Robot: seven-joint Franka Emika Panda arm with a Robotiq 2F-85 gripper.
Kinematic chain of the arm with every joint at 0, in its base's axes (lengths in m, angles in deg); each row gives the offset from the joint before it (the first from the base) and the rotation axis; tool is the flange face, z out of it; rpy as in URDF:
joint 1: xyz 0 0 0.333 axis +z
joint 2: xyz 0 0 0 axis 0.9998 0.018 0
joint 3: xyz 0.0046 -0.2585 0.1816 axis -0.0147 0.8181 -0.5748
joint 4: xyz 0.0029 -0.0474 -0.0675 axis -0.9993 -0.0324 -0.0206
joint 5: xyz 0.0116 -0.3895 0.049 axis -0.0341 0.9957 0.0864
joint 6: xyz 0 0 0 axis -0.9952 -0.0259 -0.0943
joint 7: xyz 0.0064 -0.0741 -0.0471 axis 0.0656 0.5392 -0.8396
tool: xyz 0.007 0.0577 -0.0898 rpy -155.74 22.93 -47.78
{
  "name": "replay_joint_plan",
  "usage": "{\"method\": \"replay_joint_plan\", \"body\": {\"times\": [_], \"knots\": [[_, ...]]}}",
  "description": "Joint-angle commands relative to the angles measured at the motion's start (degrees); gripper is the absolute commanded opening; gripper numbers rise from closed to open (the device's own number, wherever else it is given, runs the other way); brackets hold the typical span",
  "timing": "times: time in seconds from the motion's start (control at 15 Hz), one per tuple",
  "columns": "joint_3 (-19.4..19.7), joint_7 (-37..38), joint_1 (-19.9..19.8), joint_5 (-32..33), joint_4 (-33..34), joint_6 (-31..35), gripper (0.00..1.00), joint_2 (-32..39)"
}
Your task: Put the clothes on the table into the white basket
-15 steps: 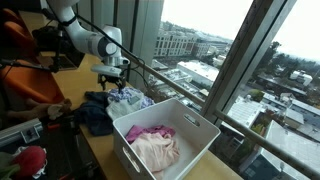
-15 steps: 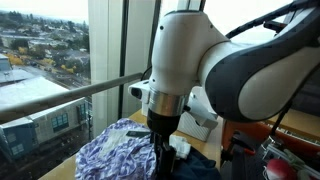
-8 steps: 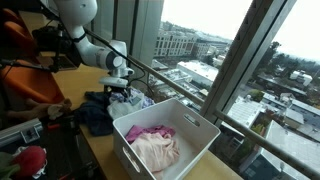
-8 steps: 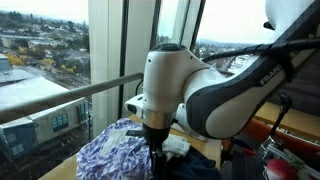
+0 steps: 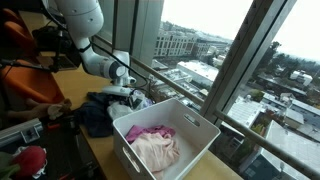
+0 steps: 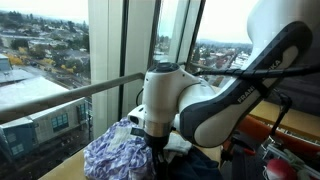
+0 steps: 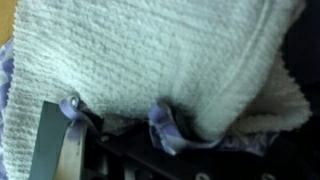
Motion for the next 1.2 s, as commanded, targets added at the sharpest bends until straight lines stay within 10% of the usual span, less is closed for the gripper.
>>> {"method": "replay_joint_plan", "body": {"times": [0.0, 0.47, 1.13], "knots": [[-0.2, -1.6, -1.6, 0.3, -1.5, 0.6, 0.47, -1.9], [-0.8, -1.5, -4.7, -0.7, -11.3, 0.7, 0.0, -16.1], [-0.8, -5.4, -7.7, -4.3, -19.1, -2.7, 0.03, -41.5]]}}
